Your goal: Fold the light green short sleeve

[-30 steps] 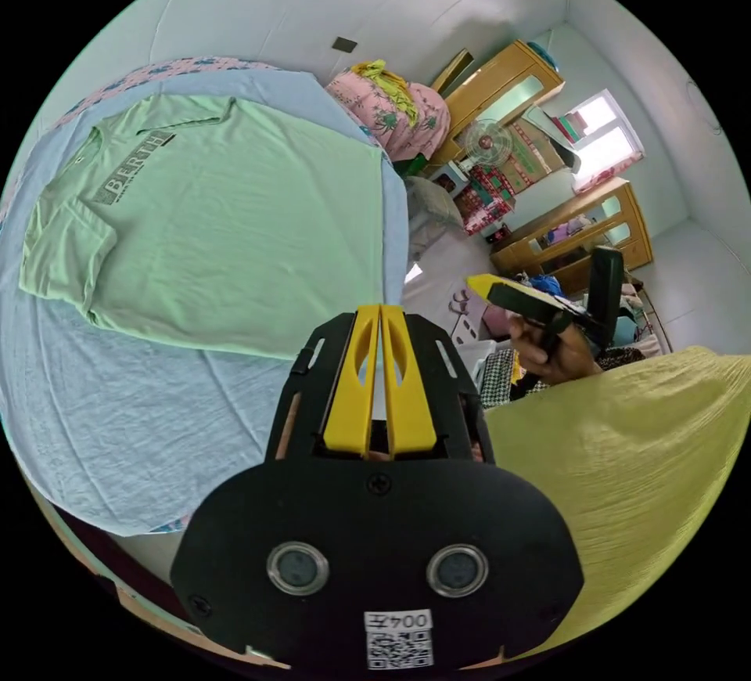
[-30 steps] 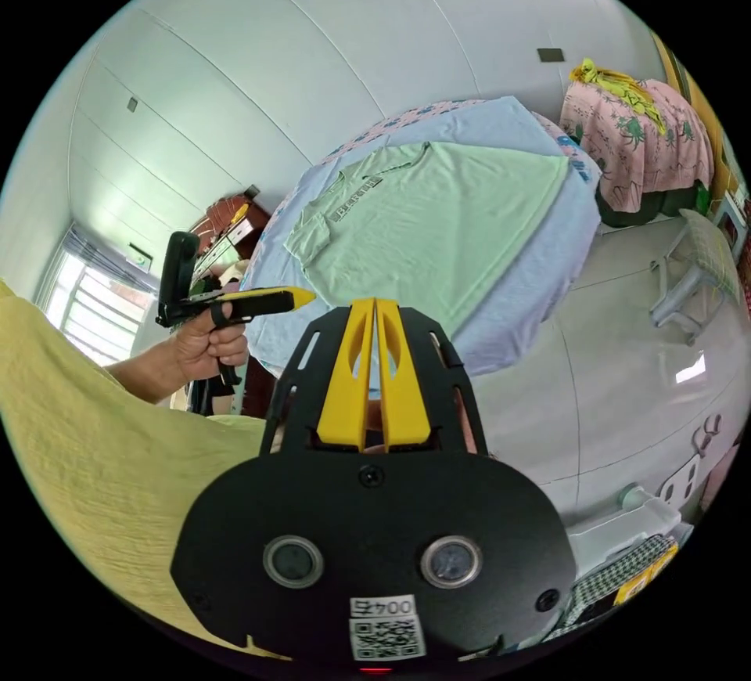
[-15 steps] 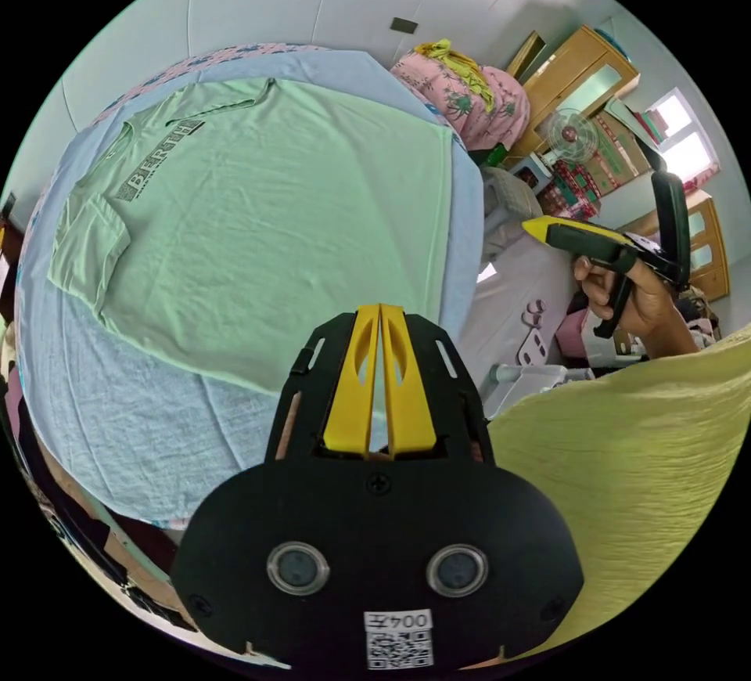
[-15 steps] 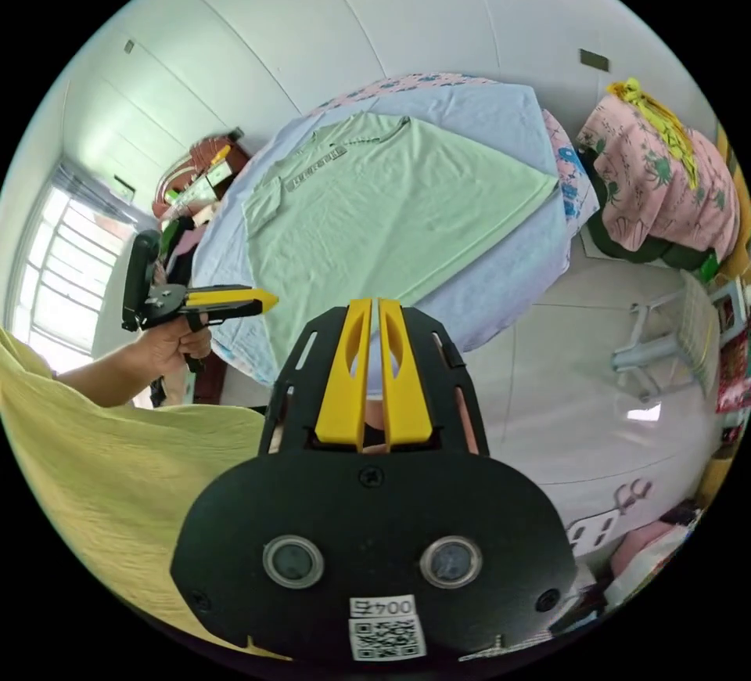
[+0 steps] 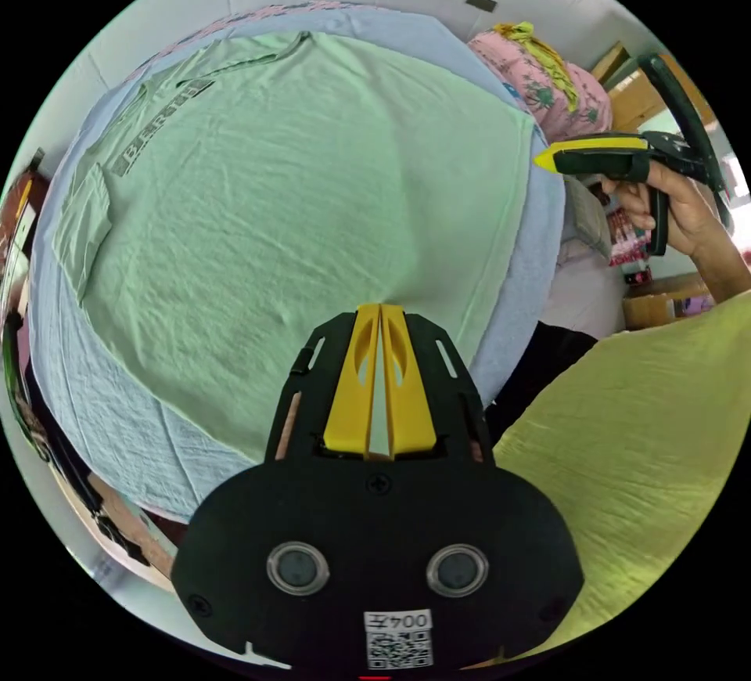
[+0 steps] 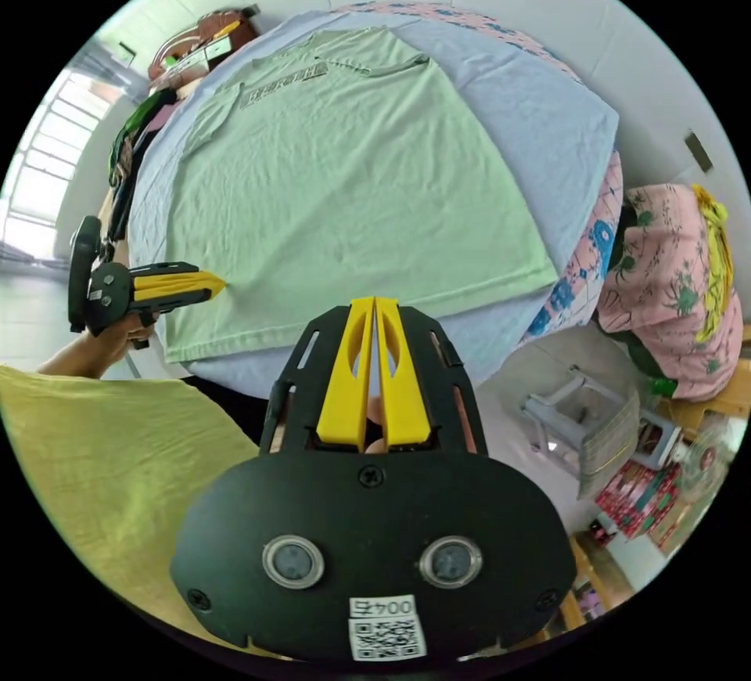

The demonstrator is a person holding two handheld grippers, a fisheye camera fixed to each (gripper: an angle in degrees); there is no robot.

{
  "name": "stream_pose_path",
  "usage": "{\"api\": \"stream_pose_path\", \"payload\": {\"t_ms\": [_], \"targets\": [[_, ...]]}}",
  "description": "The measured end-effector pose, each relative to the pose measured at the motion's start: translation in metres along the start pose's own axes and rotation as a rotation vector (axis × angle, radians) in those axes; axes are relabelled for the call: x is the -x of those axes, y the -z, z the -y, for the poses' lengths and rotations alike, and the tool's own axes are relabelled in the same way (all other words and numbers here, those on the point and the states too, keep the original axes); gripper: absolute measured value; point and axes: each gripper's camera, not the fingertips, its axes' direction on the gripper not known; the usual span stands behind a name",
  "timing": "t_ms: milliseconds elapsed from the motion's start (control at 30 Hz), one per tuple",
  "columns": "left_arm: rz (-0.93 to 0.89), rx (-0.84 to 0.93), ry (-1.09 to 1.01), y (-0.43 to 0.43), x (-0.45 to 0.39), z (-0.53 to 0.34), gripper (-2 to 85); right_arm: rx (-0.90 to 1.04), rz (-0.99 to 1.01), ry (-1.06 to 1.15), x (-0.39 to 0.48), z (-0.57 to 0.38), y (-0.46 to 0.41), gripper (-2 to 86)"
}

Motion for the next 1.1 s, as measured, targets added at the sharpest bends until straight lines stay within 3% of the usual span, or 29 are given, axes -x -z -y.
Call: {"api": "stream_pose_path", "payload": {"t_ms": [200, 333, 467, 667, 933, 1100], "targets": [[0.118, -0.023, 0.162, 0.007, -0.042, 0.013, 0.3, 0.0, -0.056, 0.177, -0.051, 0.038, 0.036, -0.1], [0.198, -0.071, 0.276, 0.012, -0.071, 0.014, 0.3, -0.062, 0.093, 0.185, -0.124, 0.07, 0.085, 3.5], [0.189, -0.057, 0.4, 0.018, -0.08, 0.025, 0.3, 0.007, 0.167, 0.321, -0.189, 0.082, 0.114, 5.8], [0.199, -0.014, 0.447, 0.028, -0.094, 0.042, 0.2, 0.123, 0.203, 0.403, -0.233, 0.079, 0.135, 6.8], [0.232, 0.031, 0.432, 0.041, -0.114, 0.059, 0.3, 0.129, 0.25, 0.417, -0.241, 0.074, 0.172, 7.4], [0.243, 0.032, 0.427, 0.051, -0.124, 0.063, 0.3, 0.142, 0.316, 0.389, -0.247, 0.08, 0.191, 3.3]]}}
